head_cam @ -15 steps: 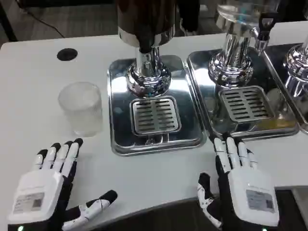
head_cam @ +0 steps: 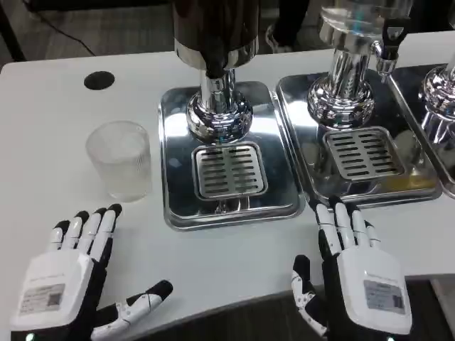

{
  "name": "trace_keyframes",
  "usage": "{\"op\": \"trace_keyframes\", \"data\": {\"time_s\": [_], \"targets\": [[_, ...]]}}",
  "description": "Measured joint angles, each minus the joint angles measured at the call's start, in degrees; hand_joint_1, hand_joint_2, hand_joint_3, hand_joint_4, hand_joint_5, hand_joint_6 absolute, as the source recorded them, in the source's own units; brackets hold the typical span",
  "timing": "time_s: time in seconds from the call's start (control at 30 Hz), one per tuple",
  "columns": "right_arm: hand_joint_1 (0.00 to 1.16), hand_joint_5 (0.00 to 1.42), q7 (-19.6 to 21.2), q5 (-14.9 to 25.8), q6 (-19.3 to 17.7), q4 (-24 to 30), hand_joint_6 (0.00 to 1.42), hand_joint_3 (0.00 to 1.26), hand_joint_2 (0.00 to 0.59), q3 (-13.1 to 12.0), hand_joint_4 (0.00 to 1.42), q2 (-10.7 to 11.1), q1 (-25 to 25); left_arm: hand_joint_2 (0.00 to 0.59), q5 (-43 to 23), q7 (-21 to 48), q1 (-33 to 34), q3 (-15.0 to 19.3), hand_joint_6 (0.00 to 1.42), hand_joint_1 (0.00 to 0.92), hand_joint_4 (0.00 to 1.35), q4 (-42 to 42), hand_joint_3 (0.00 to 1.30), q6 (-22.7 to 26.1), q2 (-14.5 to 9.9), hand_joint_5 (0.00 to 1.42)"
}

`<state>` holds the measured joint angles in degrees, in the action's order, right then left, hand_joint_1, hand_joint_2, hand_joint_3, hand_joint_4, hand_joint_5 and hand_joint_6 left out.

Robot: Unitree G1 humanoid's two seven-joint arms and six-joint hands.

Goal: Grasp the cup under the faucet to collect the drink, then remove the cup.

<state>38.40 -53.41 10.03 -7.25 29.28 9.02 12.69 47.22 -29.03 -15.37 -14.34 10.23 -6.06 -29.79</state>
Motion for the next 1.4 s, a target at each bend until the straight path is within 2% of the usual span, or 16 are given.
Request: {"op": "trace_keyframes", "data": {"time_s": [0.3, 0.43, 0.53, 0.6, 0.67, 0.93, 1.1, 1.4], "targets": [[0.58, 0.0, 0.0, 0.09, 0.02, -0.32, 0.08, 0.09, 0.551, 0.15, 0.0, -0.77, -0.93, 0.089, -2.14, -0.03, 0.14, 1.14, 0.0, 0.0, 0.0, 1.74, 0.0, -1.5, -0.13, 0.0], [0.58, 0.0, 0.0, 0.02, 0.18, -0.44, 0.08, 0.09, 0.551, 0.19, 0.0, -1.71, -1.42, 0.095, -4.4, -1.13, 0.28, 3.25, 0.03, 0.0, 0.0, 3.18, 0.0, -4.96, -0.35, 0.0], [0.58, 0.0, 0.0, 0.01, 0.27, -0.45, 0.08, 0.09, 0.551, 0.17, 0.0, -1.73, -1.43, 0.098, -6.38, -2.69, 0.38, 4.97, 0.11, 0.0, 0.0, 4.15, 0.0, -8.32, -0.45, 0.02], [0.58, 0.0, 0.0, 0.0, 0.29, -0.46, 0.08, 0.09, 0.551, 0.16, 0.0, -1.74, -1.43, 0.084, -7.77, -3.69, 0.9, 6.54, 0.25, 0.0, 0.0, 5.22, 0.01, -10.63, -0.45, 0.09], [0.58, 0.0, 0.0, -0.01, 0.29, -0.47, 0.08, 0.1, 0.551, 0.15, 0.0, -1.74, -1.43, 0.068, -8.78, -4.21, 1.64, 7.26, 0.32, 0.0, 0.0, 6.1, 0.02, -11.47, -0.43, 0.14], [0.58, 0.0, -0.16, 0.02, 0.28, -1.05, 0.09, 0.16, 0.551, 0.0, 0.0, -1.68, -2.35, 0.035, -14.45, -2.37, 10.02, 10.74, 0.41, 0.0, 0.03, 14.15, 0.02, -13.39, -0.42, 0.24], [0.58, 0.0, -0.29, 0.11, 0.27, -1.18, 0.11, 0.18, 0.551, -0.13, 0.0, -1.68, -2.89, 0.038, -17.07, 1.24, 16.54, 10.95, 0.47, 0.052, 0.04, 20.34, 0.01, -13.86, -0.41, 0.28], [0.59, 0.01, -0.64, 0.44, 0.26, -1.28, 0.11, 0.25, 0.544, -0.32, 0.05, -1.71, -3.09, 0.031, -19.68, 7.4, 29.23, 9.41, 0.37, 0.064, 0.0, 34.81, 0.0, -14.78, 0.11, 0.22]]}}
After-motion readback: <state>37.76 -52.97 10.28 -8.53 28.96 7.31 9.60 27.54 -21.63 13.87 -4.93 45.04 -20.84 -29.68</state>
